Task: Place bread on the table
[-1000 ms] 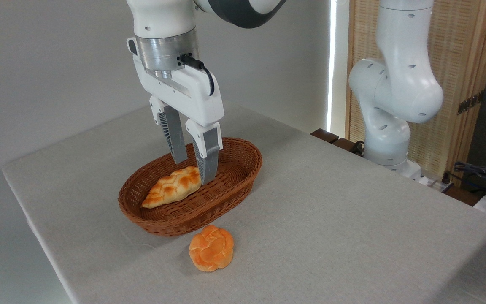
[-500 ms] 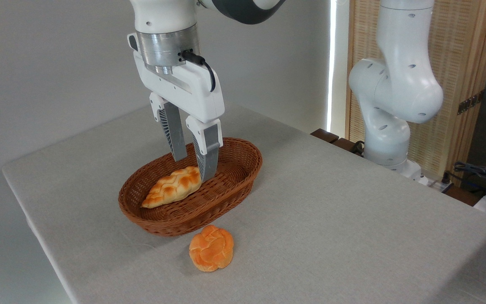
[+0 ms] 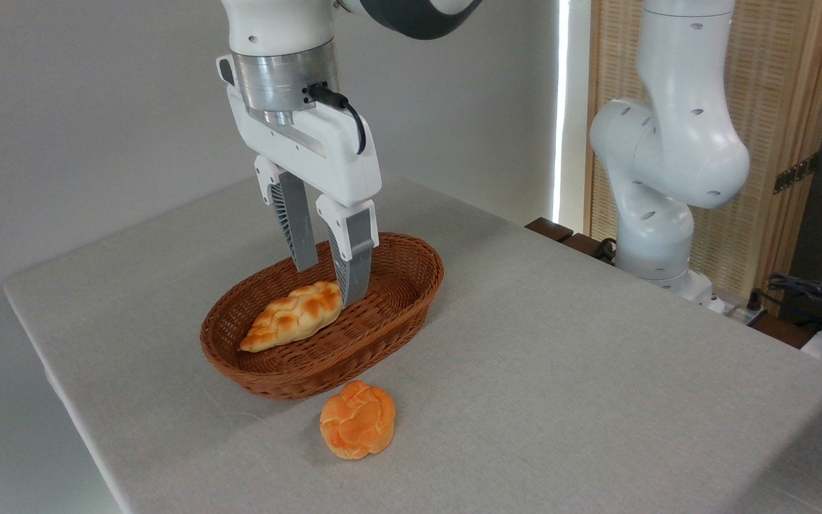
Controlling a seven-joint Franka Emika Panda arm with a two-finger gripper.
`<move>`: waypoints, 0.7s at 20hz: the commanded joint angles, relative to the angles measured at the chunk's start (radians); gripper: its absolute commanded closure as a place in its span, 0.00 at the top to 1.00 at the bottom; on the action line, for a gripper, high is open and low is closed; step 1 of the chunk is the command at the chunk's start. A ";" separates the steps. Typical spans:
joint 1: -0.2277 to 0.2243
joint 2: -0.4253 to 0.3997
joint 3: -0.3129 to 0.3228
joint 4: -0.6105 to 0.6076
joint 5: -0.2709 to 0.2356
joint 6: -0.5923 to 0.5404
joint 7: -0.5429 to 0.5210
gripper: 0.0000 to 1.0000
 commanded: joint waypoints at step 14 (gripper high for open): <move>-0.015 0.006 -0.009 0.007 -0.025 -0.052 0.010 1.00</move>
